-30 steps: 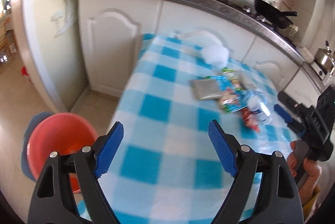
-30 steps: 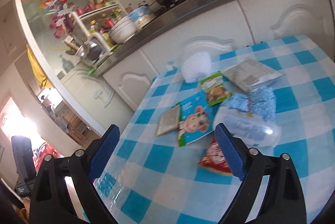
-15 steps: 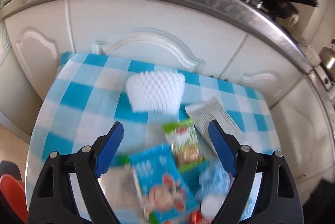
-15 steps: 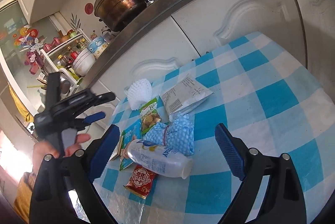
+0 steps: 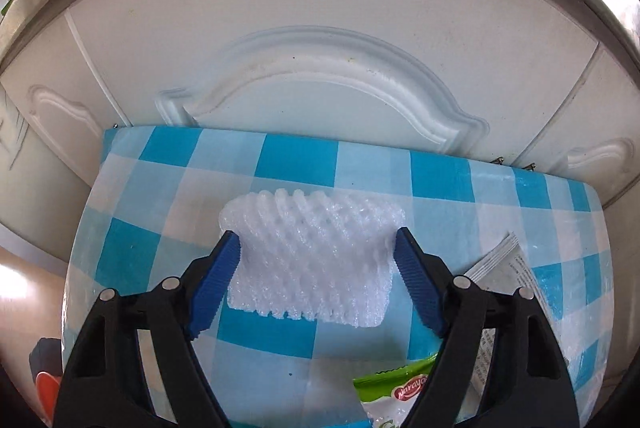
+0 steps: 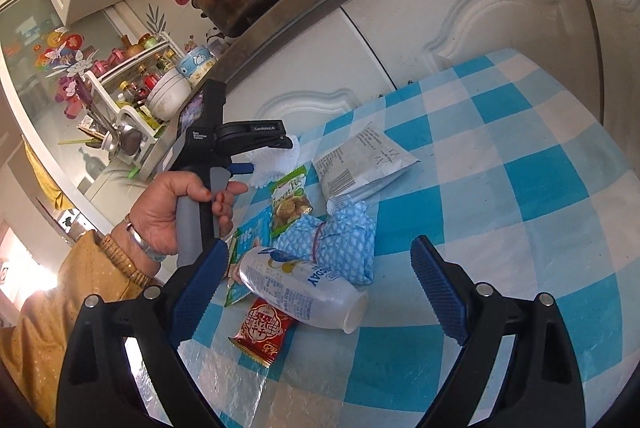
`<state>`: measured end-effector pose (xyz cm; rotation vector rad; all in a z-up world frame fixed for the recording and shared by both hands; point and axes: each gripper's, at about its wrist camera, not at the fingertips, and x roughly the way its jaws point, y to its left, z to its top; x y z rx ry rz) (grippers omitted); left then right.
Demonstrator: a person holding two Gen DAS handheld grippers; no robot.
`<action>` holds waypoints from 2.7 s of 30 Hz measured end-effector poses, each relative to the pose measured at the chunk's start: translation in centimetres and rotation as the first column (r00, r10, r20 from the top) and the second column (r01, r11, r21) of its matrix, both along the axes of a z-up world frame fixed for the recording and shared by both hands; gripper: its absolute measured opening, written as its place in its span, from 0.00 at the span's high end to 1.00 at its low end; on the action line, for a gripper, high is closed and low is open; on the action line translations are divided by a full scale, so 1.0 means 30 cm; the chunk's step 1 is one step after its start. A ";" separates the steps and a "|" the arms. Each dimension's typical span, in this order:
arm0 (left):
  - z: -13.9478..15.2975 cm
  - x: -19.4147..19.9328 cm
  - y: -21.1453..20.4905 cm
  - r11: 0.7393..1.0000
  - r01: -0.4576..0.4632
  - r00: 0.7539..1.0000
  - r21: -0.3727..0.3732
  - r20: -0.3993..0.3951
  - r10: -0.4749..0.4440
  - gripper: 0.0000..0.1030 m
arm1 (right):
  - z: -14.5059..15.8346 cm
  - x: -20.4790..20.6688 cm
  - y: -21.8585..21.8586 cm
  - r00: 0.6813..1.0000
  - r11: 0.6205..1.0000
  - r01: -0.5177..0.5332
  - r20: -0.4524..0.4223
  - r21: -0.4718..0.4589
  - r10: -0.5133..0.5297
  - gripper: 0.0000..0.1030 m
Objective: Collect trash
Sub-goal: 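Lift the foam net with the left gripper while the right grasps the white bottle, then carry the foam net and white bottle over the red bucket with both grippers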
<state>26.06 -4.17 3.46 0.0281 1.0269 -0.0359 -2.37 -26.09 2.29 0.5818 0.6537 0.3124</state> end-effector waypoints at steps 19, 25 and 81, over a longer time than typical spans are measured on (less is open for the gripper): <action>0.041 -0.221 0.091 0.995 0.051 0.996 -0.088 0.081 -0.044 0.64 | -0.032 0.022 0.128 0.991 0.984 -0.130 -0.059 -0.121 0.124 0.11; 0.079 -0.358 0.148 0.989 0.085 0.991 -0.117 0.109 -0.072 0.69 | -0.041 0.021 0.136 0.988 0.982 -0.143 -0.071 -0.122 0.135 0.11; 0.050 -0.999 0.295 0.962 0.229 0.960 -0.147 0.201 -0.198 0.67 | -0.033 -0.036 0.258 0.985 0.949 -0.163 -0.106 -0.270 0.139 0.64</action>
